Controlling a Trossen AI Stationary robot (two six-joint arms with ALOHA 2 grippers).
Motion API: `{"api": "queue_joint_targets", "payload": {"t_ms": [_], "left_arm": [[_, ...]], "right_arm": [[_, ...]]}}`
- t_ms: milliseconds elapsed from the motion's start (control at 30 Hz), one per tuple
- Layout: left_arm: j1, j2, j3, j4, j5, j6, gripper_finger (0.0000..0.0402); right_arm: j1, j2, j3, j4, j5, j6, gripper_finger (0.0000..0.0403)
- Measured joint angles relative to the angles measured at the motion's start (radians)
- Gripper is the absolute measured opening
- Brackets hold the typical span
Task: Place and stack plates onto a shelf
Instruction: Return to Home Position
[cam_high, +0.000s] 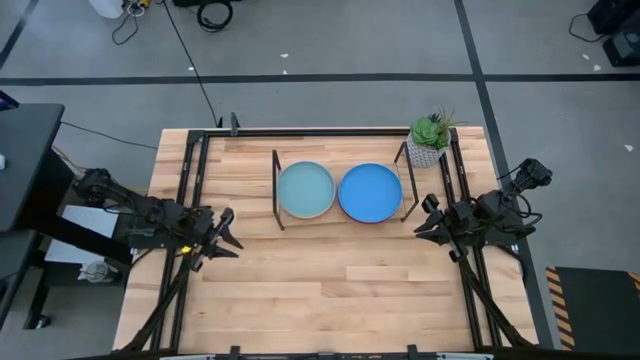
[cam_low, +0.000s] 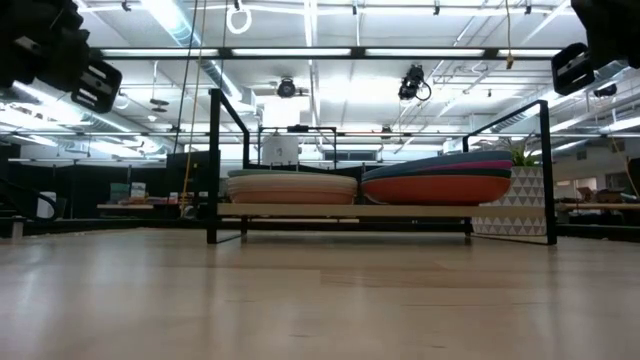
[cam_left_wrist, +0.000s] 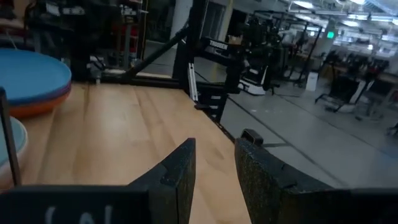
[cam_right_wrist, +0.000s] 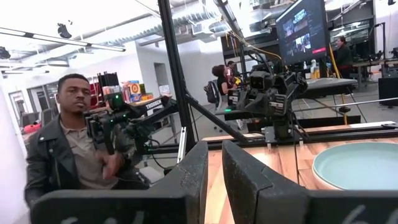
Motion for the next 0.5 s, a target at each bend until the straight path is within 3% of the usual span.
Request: {"api": "queue_joint_targets", "payload": {"t_ms": [500], "left_arm": [[0.000, 0.000, 0.000, -0.002, 0.000, -0.030, 0.0119]], "right_arm": [[0.000, 0.000, 0.000, 0.000, 0.000, 0.000, 0.0056]]}}
